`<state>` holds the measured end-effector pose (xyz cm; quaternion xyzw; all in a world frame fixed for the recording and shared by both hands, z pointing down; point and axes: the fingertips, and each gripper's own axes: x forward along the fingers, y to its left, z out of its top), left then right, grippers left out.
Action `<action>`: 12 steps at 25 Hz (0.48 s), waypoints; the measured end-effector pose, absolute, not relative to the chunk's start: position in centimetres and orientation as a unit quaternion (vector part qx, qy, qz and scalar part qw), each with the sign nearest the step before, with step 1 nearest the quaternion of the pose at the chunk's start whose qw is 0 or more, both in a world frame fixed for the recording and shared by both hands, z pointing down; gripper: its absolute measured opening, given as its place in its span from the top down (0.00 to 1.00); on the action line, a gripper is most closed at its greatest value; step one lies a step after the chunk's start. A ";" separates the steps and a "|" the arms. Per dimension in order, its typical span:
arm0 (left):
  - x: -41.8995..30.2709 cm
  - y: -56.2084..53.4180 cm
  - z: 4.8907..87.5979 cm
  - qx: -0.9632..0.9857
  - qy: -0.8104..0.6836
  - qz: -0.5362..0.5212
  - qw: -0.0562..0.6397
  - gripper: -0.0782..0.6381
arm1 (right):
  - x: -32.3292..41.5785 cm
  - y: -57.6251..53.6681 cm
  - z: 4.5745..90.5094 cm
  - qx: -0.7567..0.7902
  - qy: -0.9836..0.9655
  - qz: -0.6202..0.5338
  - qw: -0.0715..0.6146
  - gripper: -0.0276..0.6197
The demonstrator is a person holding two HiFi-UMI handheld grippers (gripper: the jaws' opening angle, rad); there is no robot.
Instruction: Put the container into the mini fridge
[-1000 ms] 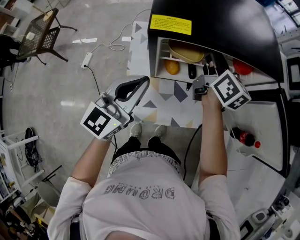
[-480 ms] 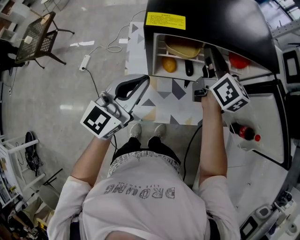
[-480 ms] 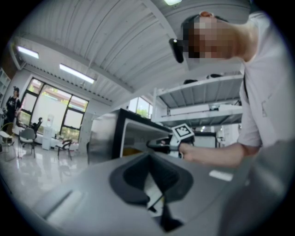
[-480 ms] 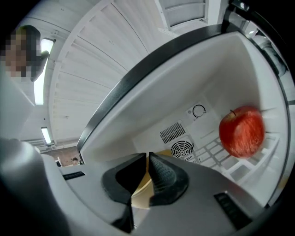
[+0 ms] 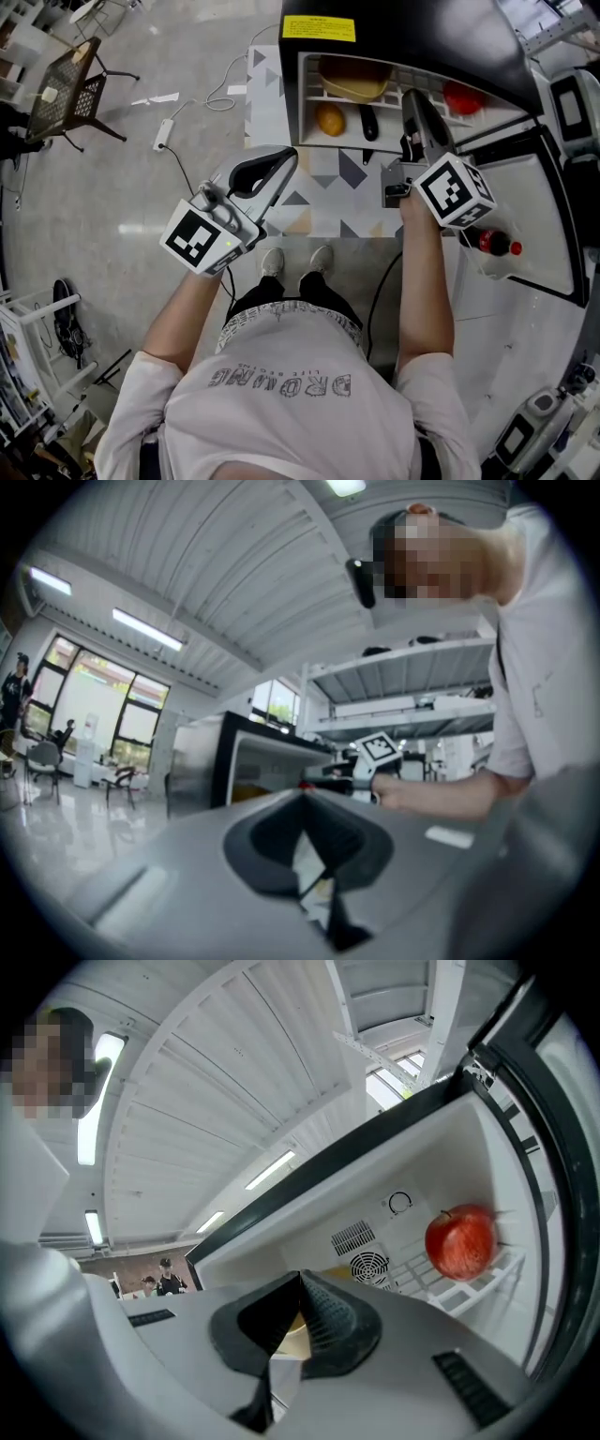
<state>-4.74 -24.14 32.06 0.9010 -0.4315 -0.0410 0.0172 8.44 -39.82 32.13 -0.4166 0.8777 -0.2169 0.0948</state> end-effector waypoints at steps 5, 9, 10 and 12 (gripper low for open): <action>-4.2 -23.2 31.6 0.908 -0.416 -0.044 0.012 0.88 | 9.2 -37.6 31.5 -0.424 0.877 -0.205 0.098 0.95; -3.9 -22.5 31.2 0.914 -0.404 -0.044 0.007 0.88 | 9.4 -35.8 31.1 -0.429 0.877 -0.193 0.095 0.95; -3.8 -22.4 31.2 0.915 -0.401 -0.044 0.006 0.88 | 9.5 -35.4 31.0 -0.430 0.877 -0.190 0.095 0.95; -3.8 -22.0 31.0 0.917 -0.396 -0.045 0.004 0.88 | 9.5 -34.6 30.9 -0.432 0.877 -0.187 0.095 0.95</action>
